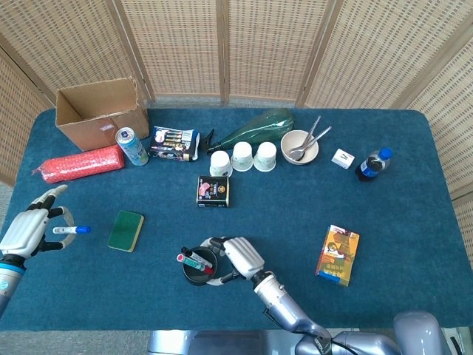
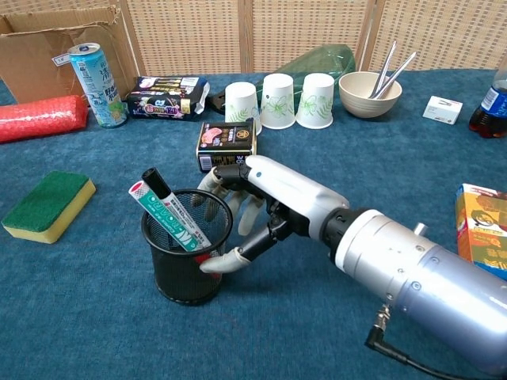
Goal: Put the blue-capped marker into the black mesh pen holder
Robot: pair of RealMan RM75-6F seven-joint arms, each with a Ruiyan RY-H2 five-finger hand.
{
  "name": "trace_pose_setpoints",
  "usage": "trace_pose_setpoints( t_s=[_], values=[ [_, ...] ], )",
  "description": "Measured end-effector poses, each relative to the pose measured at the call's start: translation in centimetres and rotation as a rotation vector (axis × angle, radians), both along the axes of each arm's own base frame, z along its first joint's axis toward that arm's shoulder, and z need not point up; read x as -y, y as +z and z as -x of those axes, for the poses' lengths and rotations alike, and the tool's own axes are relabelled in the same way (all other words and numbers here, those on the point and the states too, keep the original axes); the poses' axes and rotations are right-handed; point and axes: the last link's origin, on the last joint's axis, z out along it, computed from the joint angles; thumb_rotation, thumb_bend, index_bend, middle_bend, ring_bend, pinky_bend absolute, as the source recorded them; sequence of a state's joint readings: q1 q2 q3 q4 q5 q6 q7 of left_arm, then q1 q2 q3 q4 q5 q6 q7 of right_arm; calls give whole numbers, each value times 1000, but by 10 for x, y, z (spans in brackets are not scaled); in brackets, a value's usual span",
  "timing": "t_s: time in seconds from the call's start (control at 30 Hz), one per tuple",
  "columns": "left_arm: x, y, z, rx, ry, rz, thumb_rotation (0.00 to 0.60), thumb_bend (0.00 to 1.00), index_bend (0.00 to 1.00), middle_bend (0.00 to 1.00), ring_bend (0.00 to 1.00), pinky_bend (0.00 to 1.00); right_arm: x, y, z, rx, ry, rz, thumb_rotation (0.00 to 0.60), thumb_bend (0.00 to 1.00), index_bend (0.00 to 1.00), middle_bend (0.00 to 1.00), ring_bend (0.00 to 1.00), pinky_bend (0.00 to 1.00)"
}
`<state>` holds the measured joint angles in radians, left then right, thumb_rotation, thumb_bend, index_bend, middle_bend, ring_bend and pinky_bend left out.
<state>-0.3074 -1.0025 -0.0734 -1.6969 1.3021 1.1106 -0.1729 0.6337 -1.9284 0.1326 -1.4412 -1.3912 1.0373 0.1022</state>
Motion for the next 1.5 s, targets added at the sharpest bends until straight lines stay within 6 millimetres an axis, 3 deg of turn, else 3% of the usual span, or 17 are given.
trace_pose_setpoints(
  t_s=[0.13,0.23,0.47,0.67,1.0,1.2,1.37,1.5],
  values=[
    [0,0,0,-1,1,0,600,415,579,0,0,114,0,3,4,5,5,-20,600,0,91,173,175,366],
    [0,0,0,-1,-1,2,600,415,579,0,0,114,1,7,7,7,8,-33,600,0,43,87,95,341],
    [0,0,0,2,1,0,600,416,579,0,0,114,5,19,12,11,20,-13,600,0,41,72,81,336],
    [0,0,1,4,3,2,600,416,579,0,0,115,14,53,33,2,22,91,600,0,55,109,110,390],
    [2,-5,-4,10,-11,15,600,416,579,0,0,115,39,152,111,-32,-76,385,600,0,94,151,145,431],
    [4,-8,-7,14,-14,18,600,416,579,0,0,118,43,184,164,-53,-176,457,600,0,117,156,145,431],
    [2,-11,-13,57,-31,23,600,416,580,0,0,125,32,207,218,-65,-291,516,600,0,121,157,145,431],
    [-1,-13,-22,81,-57,19,600,417,581,0,0,128,7,226,257,-119,-349,585,600,0,122,157,144,431]
  ],
)
